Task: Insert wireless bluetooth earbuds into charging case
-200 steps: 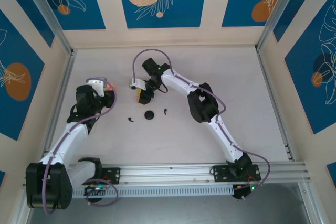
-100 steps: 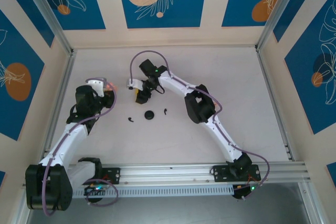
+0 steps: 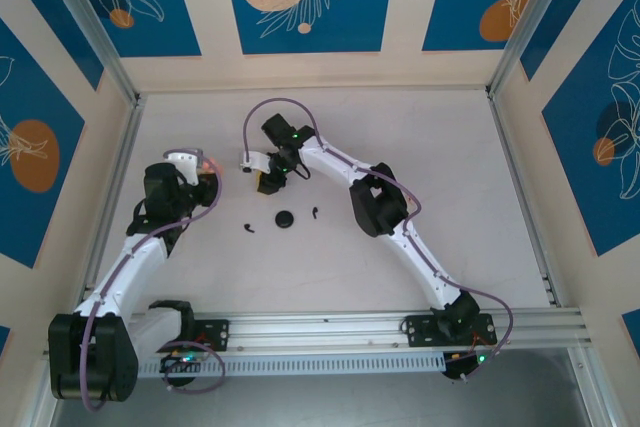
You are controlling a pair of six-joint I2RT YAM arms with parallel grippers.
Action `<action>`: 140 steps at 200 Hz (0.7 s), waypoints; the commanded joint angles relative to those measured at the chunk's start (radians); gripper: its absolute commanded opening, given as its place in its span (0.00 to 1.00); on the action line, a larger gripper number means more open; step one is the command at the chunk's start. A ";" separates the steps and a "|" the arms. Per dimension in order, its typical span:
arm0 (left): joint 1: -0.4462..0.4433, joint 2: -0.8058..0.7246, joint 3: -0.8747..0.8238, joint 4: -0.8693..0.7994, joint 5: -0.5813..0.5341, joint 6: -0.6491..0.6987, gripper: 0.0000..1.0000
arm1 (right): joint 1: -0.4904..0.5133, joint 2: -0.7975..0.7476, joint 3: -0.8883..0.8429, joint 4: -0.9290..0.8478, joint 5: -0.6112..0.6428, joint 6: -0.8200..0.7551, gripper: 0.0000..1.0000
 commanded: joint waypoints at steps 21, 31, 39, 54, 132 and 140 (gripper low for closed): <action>0.015 -0.015 0.031 -0.024 0.023 0.023 0.11 | -0.006 -0.085 -0.125 -0.031 -0.003 -0.002 0.30; 0.013 -0.016 0.032 -0.024 0.027 0.022 0.11 | -0.012 -0.112 -0.165 -0.019 -0.003 0.002 0.30; 0.013 -0.015 0.031 -0.022 0.034 0.021 0.11 | -0.017 -0.136 -0.201 -0.009 -0.002 0.005 0.29; 0.013 -0.013 0.031 -0.020 0.045 0.020 0.11 | -0.028 -0.182 -0.277 0.019 0.001 0.013 0.29; -0.021 0.022 0.018 0.032 0.085 -0.007 0.09 | -0.108 -0.459 -0.764 0.175 0.047 0.096 0.29; -0.030 0.031 0.018 0.042 0.088 -0.011 0.09 | -0.119 -0.487 -0.810 0.197 0.061 0.118 0.28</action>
